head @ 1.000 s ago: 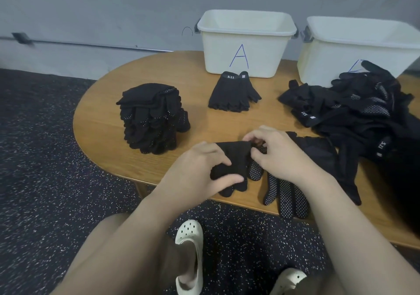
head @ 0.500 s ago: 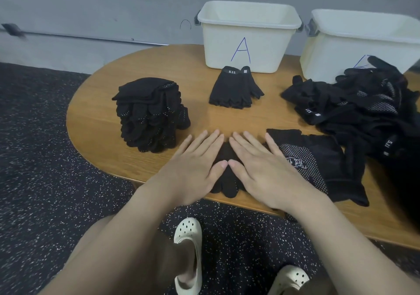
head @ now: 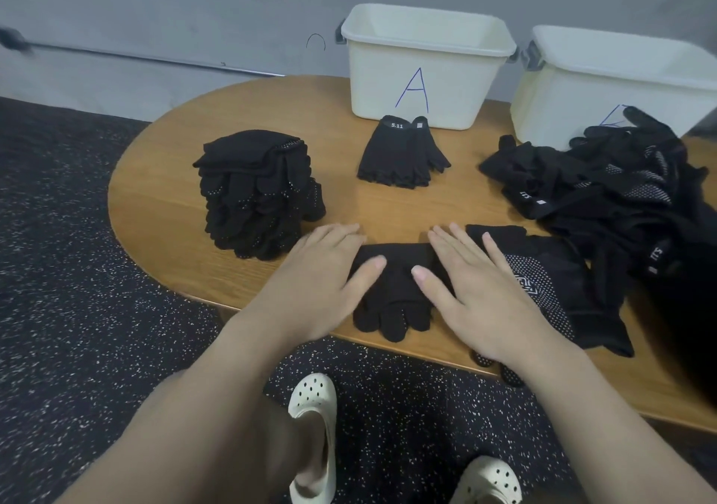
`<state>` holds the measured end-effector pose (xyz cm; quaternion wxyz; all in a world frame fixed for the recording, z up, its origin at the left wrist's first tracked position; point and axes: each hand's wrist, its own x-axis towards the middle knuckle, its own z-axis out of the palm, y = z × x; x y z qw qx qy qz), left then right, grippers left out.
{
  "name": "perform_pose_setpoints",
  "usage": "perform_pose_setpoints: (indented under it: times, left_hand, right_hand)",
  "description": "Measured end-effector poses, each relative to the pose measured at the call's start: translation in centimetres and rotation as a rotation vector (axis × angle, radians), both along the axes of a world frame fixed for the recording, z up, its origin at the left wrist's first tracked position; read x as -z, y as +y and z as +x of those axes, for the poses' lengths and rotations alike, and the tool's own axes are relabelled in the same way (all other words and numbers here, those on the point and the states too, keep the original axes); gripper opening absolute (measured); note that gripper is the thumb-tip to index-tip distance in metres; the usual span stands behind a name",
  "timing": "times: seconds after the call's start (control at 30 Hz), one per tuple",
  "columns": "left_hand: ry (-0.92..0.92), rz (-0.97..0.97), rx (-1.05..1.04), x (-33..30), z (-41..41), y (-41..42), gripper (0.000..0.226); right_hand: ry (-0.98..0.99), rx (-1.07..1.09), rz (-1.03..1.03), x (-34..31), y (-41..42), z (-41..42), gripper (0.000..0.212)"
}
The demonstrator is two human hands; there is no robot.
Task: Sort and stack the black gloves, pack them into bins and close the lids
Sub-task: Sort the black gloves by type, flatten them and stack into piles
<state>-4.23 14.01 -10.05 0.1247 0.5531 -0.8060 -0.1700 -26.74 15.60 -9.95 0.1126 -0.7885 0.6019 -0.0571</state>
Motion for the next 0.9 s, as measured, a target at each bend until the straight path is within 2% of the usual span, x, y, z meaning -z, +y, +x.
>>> perform_pose_setpoints:
  times: [0.07,0.17,0.3,0.43,0.5,0.6,0.7,0.83,0.9]
  left_hand:
    - [0.113,-0.025,-0.053,-0.1,-0.3,-0.5,0.055]
    - [0.112,-0.031,-0.05,0.3,-0.3,-1.2,0.052]
    - [0.172,0.027,-0.076,0.2,-0.1,-1.6,0.036]
    - [0.23,0.07,-0.082,-0.1,-0.2,-1.7,0.025]
    - [0.33,0.107,-0.09,-0.1,-0.2,-1.6,0.026]
    - [0.468,0.126,-0.092,0.0,-0.1,-1.3,0.026]
    - [0.66,0.136,-0.118,-0.6,0.1,-0.8,0.024]
    - [1.065,0.205,-0.219,-1.7,0.0,0.4,0.027]
    - [1.095,0.229,-0.217,-2.4,0.1,0.8,0.028]
  right_hand:
    - [-0.077,-0.008,-0.052,0.1,-0.6,0.0,0.077]
    - [-0.147,-0.023,-0.097,-0.1,-1.9,-0.3,0.069]
    - [-0.188,-0.061,-0.015,-0.6,-3.2,-0.7,0.065]
    - [-0.277,-0.093,0.091,-1.4,-3.6,0.1,0.037]
    - [-0.322,-0.083,0.142,-1.8,-3.5,0.7,0.022]
    - [-0.385,-0.051,0.198,-2.5,-3.4,0.9,0.015]
    - [-0.542,-0.025,0.238,-3.1,-3.3,0.8,0.015]
    - [-0.822,-0.016,0.206,-3.5,-2.6,0.8,0.021]
    - [-0.97,0.005,0.155,-3.9,-2.3,1.2,0.023]
